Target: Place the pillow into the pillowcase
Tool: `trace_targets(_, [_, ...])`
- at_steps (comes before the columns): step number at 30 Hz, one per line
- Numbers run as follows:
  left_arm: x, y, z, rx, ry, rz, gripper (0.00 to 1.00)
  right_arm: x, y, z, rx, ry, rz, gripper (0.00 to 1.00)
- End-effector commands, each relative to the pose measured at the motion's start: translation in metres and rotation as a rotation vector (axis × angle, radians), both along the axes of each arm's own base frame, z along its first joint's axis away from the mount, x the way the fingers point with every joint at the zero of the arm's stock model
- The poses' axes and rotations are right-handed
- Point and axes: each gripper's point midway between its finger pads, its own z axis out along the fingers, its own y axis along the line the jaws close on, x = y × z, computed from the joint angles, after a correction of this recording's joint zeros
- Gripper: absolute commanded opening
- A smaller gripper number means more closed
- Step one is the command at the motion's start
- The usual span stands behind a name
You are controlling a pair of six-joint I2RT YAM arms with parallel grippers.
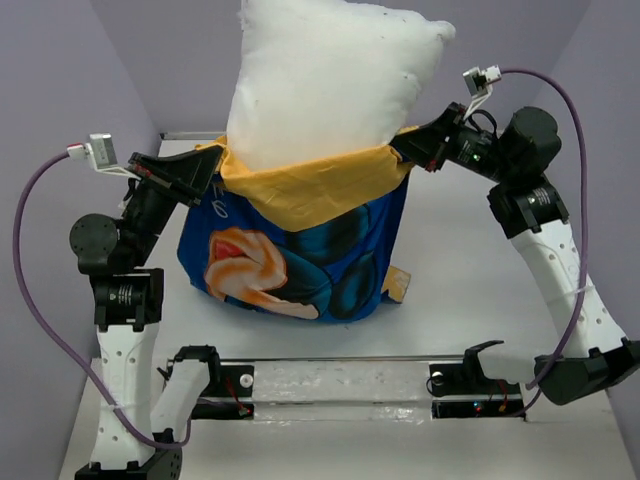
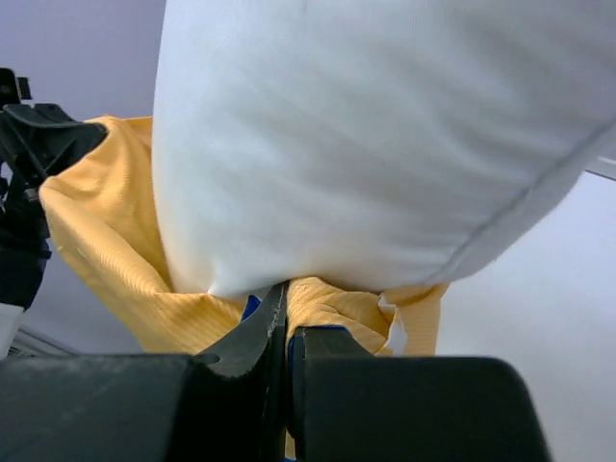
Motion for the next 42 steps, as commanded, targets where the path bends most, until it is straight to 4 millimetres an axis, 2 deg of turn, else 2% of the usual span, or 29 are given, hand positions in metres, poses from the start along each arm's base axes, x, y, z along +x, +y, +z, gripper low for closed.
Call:
trace_targets(1, [-0.091, 0.002, 0.139, -0.020, -0.495, -0.005, 0.00, -0.037, -0.014, 0.127, 0.026, -0.413, -0.030, 0.00])
trace_targets(5, [-0.134, 0.011, 0.148, -0.009, -0.620, 0.074, 0.00, -0.114, -0.021, 0.177, 0.103, -0.688, -0.028, 0.00])
trace_targets(6, [-0.145, 0.018, 0.145, -0.047, -0.691, 0.113, 0.00, -0.093, -0.006, 0.129, 0.077, -0.600, -0.008, 0.00])
trace_targets(9, [-0.130, 0.012, 0.130, -0.046, -0.647, 0.064, 0.00, -0.036, -0.002, 0.115, -0.026, -0.465, -0.133, 0.00])
trace_targets(10, [-0.128, 0.002, 0.161, -0.001, -0.684, 0.010, 0.00, -0.094, -0.002, 0.187, 0.027, -0.655, -0.043, 0.00])
trace_targets(12, [-0.121, -0.007, 0.158, 0.042, -0.673, -0.037, 0.00, -0.115, 0.017, 0.197, 0.025, -0.697, -0.018, 0.00])
trace_targets(15, [-0.047, 0.013, 0.070, -0.011, -0.465, 0.092, 0.00, -0.036, 0.033, 0.104, -0.043, -0.510, -0.216, 0.00])
trace_targets(17, [-0.040, -0.001, 0.123, 0.054, -0.478, 0.003, 0.00, -0.053, 0.012, 0.194, -0.004, -0.608, -0.254, 0.00])
trace_targets(18, [-0.052, -0.004, 0.157, 0.118, -0.559, 0.012, 0.00, -0.040, 0.032, 0.178, -0.110, -0.560, -0.212, 0.00])
trace_targets(20, [-0.118, 0.003, 0.214, 0.145, -0.728, 0.102, 0.00, -0.098, -0.005, 0.247, 0.059, -0.718, -0.242, 0.00])
trace_targets(22, [-0.056, 0.017, 0.138, 0.101, -0.544, 0.165, 0.00, -0.057, -0.006, 0.185, 0.020, -0.611, -0.376, 0.00])
trace_targets(23, [-0.051, 0.018, 0.135, 0.046, -0.545, 0.150, 0.00, -0.029, 0.008, 0.149, -0.042, -0.560, -0.402, 0.00])
trace_targets(24, [-0.018, 0.006, 0.133, 0.075, -0.473, 0.065, 0.00, -0.014, 0.002, 0.188, -0.061, -0.596, -0.470, 0.00])
trace_targets(25, [-0.102, 0.001, 0.222, 0.135, -0.736, 0.081, 0.00, -0.031, -0.005, 0.204, -0.106, -0.607, -0.435, 0.00])
trace_targets(27, [-0.120, -0.001, 0.226, 0.142, -0.754, 0.074, 0.00, -0.111, -0.037, 0.265, 0.054, -0.784, -0.340, 0.00])
trace_targets(28, [-0.106, 0.005, 0.200, 0.133, -0.718, 0.116, 0.00, -0.060, 0.000, 0.217, -0.074, -0.665, -0.323, 0.00])
trace_targets(29, [-0.100, 0.012, 0.171, 0.116, -0.705, 0.157, 0.00, -0.091, -0.040, 0.254, 0.107, -0.805, -0.443, 0.00])
trace_targets(30, [-0.104, 0.033, 0.155, 0.015, -0.722, 0.265, 0.00, -0.053, -0.026, 0.203, 0.086, -0.740, -0.502, 0.00])
trace_targets(31, [-0.061, 0.038, 0.132, 0.001, -0.622, 0.281, 0.00, -0.013, -0.053, 0.183, 0.034, -0.657, -0.619, 0.00])
trace_targets(32, [-0.049, 0.030, 0.153, 0.043, -0.603, 0.243, 0.00, 0.045, -0.009, 0.112, -0.198, -0.393, -0.460, 0.00])
trace_targets(33, [-0.073, 0.013, 0.213, 0.155, -0.659, 0.177, 0.00, 0.025, -0.014, 0.158, -0.178, -0.490, -0.440, 0.00])
trace_targets(34, [-0.048, 0.007, 0.202, 0.189, -0.613, 0.144, 0.00, -0.014, -0.022, 0.211, -0.085, -0.615, -0.435, 0.00])
trace_targets(35, [-0.148, 0.006, 0.267, 0.172, -0.870, 0.161, 0.00, -0.100, -0.063, 0.286, 0.108, -0.818, -0.452, 0.00])
trace_targets(36, [-0.170, 0.013, 0.279, 0.178, -0.926, 0.234, 0.00, -0.134, -0.077, 0.296, 0.149, -0.863, -0.426, 0.00])
trace_targets(37, [-0.149, 0.014, 0.248, 0.201, -0.852, 0.240, 0.00, -0.147, -0.083, 0.293, 0.148, -0.872, -0.416, 0.00])
trace_targets(38, [-0.118, 0.016, 0.210, 0.206, -0.767, 0.240, 0.00, -0.052, -0.036, 0.215, 0.072, -0.743, -0.449, 0.00])
trace_targets(39, [-0.099, 0.034, 0.180, 0.103, -0.727, 0.315, 0.00, -0.056, -0.059, 0.196, 0.099, -0.720, -0.546, 0.00])
trace_targets(41, [0.035, 0.023, 0.083, 0.153, -0.369, 0.171, 0.00, 0.028, -0.040, 0.152, -0.113, -0.535, -0.556, 0.00])
trace_targets(42, [-0.004, 0.020, 0.131, 0.173, -0.487, 0.165, 0.00, 0.011, -0.047, 0.190, -0.081, -0.601, -0.559, 0.00])
